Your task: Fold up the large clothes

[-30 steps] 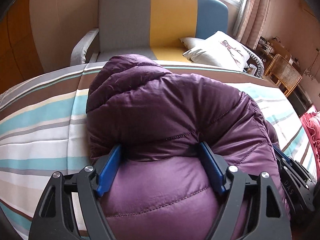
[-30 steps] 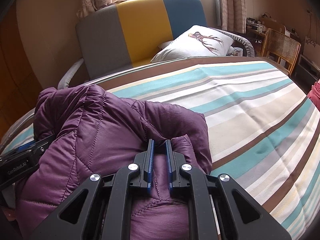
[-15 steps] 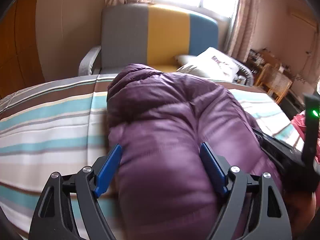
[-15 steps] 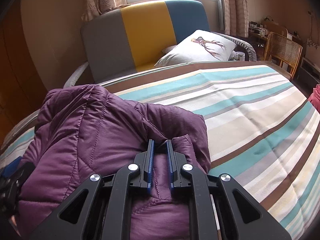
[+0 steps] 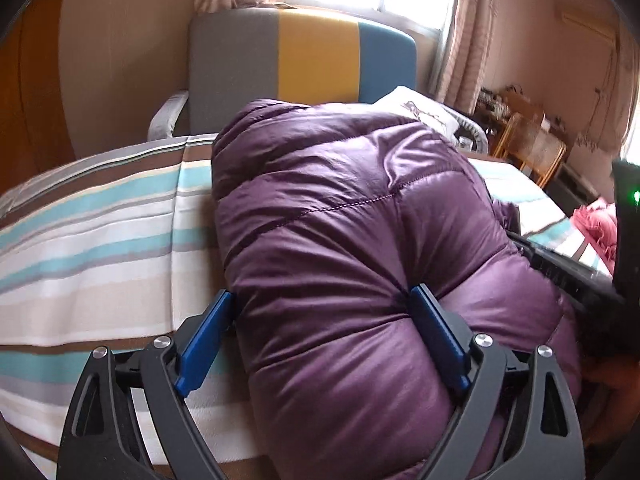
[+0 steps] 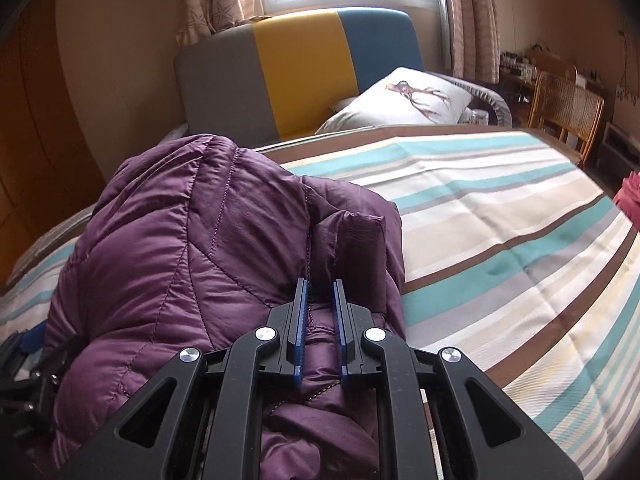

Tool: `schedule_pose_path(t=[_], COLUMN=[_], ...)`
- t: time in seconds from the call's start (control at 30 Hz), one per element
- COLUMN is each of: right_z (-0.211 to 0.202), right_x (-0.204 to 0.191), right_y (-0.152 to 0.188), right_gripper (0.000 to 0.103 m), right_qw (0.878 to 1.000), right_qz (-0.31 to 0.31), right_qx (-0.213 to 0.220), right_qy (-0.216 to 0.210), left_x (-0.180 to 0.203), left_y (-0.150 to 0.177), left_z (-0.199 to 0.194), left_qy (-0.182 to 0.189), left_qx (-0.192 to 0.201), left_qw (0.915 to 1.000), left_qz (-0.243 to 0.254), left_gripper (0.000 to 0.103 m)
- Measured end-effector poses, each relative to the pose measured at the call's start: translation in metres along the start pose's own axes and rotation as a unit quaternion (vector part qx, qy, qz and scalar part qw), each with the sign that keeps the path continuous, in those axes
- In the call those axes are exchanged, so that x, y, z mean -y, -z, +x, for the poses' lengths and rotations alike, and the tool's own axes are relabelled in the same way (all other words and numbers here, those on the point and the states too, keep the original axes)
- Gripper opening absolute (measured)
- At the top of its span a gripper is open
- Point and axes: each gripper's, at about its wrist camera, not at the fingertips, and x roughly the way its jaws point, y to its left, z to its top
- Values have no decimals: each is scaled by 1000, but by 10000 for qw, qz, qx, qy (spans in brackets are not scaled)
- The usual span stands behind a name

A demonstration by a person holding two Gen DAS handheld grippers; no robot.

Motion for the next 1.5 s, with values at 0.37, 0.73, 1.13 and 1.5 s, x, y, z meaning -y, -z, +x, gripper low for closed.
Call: schedule_pose_path(t=[0.37,0.73,1.13,1.5], right_z=[-56,-54,-17,8], right_x=[23,58,59,52], right_y=[4,23,18,1], right_gripper=[74,74,74,65], right_qw=[9975,9862,9728,9737], right_qz=[401,1261,1607,1285], right_qx=[404,-228,-802,-1046], right_qy=[-415,-1052,-1460,-1565], left_x=[-26,-37,-33,-25], left_y=[2,12,-12,-16], left_z=[-24,-44,-8,3], left_qy=[454,817,1123,1146], left_qx=[-195,-182,-744,-804], left_qw=[9954,9912,9876,9891], left_qz=[-825,-1028,-802,-457], left_gripper=[101,101,101,101])
